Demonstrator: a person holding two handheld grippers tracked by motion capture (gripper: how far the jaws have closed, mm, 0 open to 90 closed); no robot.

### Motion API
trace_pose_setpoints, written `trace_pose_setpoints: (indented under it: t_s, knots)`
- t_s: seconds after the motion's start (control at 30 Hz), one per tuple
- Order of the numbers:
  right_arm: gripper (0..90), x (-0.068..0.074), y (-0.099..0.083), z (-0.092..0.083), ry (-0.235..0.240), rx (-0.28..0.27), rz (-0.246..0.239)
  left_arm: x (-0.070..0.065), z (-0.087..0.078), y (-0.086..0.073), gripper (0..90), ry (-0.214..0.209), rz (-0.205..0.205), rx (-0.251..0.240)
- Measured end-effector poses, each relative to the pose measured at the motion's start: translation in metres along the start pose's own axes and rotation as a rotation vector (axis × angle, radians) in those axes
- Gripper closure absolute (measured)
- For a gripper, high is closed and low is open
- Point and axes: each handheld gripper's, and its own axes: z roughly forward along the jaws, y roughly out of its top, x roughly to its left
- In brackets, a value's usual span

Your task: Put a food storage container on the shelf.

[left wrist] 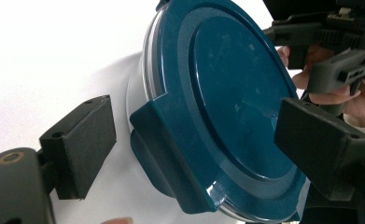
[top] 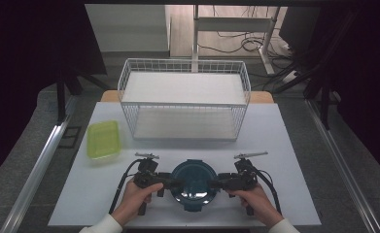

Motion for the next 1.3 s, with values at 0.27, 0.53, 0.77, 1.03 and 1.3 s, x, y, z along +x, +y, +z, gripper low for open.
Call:
trace_pose_setpoints:
  t_s: [0.27, 0.53, 0.77, 1.03, 1.3]
  knots:
    - [14.2, -0.002, -0.005, 0.006, 0.01, 0.018, 0.039, 0.004, 0.007, -0.002, 12.9, -0.02, -0.024, 0.022]
    - [15.4, -0.004, -0.007, 0.013, 0.041, 0.03, 0.126, 0.003, 0.012, -0.003, 17.5, -0.053, -0.026, 0.039]
    - [20.3, -0.005, -0.007, 0.016, 0.043, 0.041, 0.172, 0.003, 0.01, -0.003, 21.5, -0.048, -0.039, 0.032]
    - [33.7, -0.002, -0.008, 0.005, 0.019, 0.011, 0.201, 0.001, 0.005, -0.004, 28.3, -0.034, -0.074, 0.008]
    - [34.2, -0.003, -0.009, 0.005, 0.031, 0.007, 0.211, 0.001, 0.005, -0.004, 28.4, -0.036, -0.072, 0.012]
